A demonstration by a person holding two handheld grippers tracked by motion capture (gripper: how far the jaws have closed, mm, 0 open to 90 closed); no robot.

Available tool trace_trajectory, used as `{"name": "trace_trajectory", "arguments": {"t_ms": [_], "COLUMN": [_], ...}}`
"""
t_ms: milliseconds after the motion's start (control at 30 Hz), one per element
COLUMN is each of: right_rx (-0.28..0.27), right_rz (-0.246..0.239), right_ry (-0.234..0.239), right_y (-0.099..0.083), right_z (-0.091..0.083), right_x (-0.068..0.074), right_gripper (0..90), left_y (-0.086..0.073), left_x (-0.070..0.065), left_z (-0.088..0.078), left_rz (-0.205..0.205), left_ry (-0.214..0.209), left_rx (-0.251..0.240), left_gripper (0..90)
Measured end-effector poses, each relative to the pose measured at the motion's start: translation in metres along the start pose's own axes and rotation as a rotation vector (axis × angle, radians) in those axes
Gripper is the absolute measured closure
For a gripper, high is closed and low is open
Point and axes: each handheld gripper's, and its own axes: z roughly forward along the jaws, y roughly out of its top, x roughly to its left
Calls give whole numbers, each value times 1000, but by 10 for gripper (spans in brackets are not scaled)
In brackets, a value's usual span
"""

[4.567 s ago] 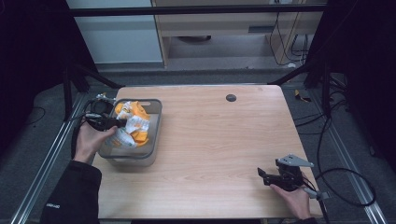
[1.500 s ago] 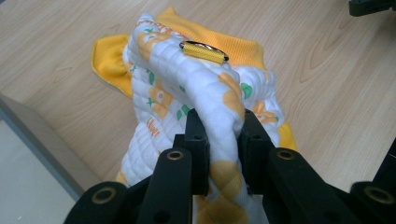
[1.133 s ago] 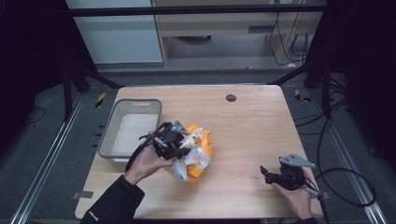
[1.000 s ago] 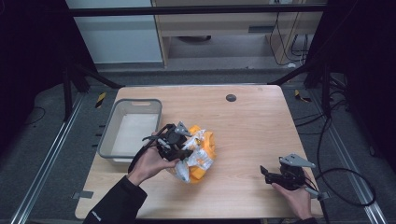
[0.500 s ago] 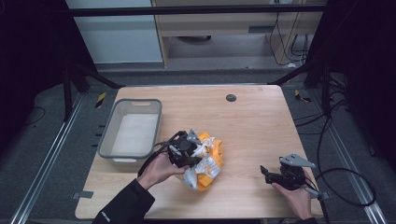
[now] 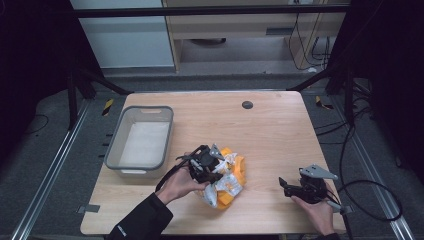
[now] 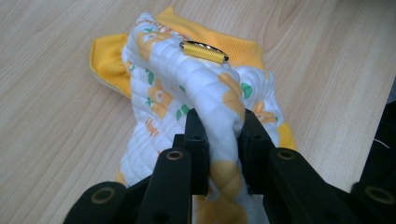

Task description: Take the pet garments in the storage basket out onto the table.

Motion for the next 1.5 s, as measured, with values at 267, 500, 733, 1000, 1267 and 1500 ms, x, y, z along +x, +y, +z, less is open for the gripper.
{"name": "trace_trajectory", "arguments": {"t_ms": [267, 500, 733, 1000, 1267, 1500], "right_rx": [1, 2, 4, 5, 5, 3], "right_rz": [-1, -2, -5, -5, -6, -5], "right_ry": [0, -1, 1, 1, -1, -3], "right_y": [0, 0, 0, 0, 0, 0], "right_z": [0, 0, 1, 1, 1, 1], "right_x": [0, 0, 0, 1, 1, 1], "right_gripper": [160, 159, 158, 155, 152, 151], "left_y": [-2, -4, -7, -9, -17, -35], "left_x": [-1, 0, 1, 0, 3, 6], "left_z": [15, 18, 19, 10, -12, -32], "left_rz": [8, 17, 20, 32, 4, -42], "left_ry": [-2, 6, 10, 38, 69, 106], "left_rx": [30, 42, 45, 7, -85, -211], "left_gripper": [741, 660, 521, 360, 277, 275]}}
